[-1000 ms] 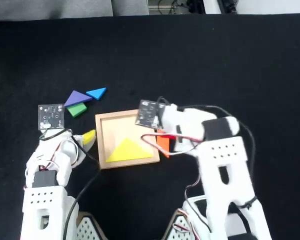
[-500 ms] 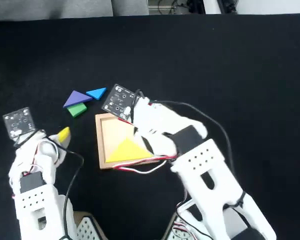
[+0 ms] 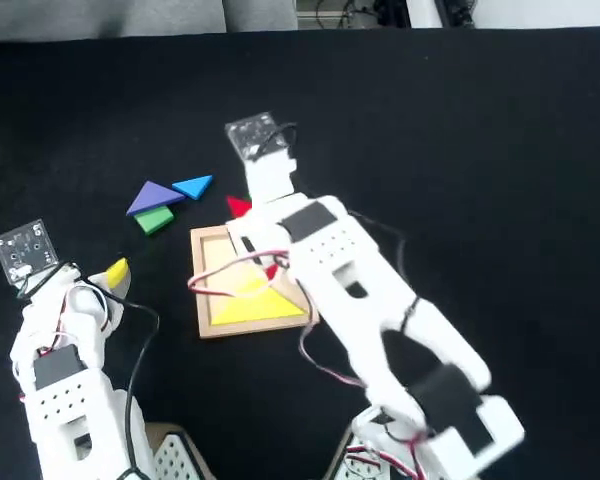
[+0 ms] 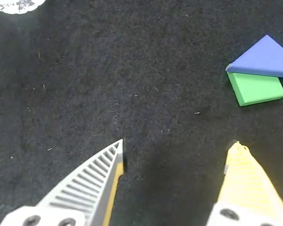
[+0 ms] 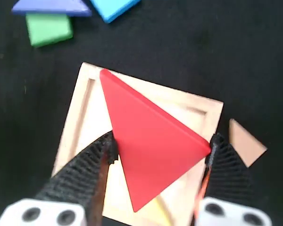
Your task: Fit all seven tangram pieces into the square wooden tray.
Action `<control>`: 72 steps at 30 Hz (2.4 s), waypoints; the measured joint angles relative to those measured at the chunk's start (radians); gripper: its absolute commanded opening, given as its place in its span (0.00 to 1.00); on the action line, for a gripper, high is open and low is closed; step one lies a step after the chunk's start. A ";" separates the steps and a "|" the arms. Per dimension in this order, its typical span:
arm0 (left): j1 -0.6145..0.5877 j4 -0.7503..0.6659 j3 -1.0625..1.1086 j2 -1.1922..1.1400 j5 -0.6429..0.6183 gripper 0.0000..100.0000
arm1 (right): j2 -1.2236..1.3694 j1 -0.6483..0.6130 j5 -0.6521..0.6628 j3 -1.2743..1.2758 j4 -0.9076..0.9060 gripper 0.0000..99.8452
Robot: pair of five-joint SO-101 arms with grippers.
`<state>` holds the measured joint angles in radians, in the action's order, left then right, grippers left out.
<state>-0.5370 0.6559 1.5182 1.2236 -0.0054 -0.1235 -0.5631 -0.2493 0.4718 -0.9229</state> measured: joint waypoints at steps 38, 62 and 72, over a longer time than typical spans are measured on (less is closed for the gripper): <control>0.020 0.000 0.000 0.000 0.000 0.34 | 0.405 -0.163 -0.407 -0.242 -0.005 0.25; 0.020 0.000 0.000 0.000 0.000 0.34 | 0.377 -0.140 -0.338 -0.308 -0.115 0.43; 0.020 0.000 0.000 0.000 0.000 0.34 | 0.373 0.051 -0.281 -0.425 -0.298 0.13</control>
<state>-0.5171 0.6559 1.5182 1.2236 -0.0054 0.2493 -0.5125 -0.5301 0.0468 -1.2206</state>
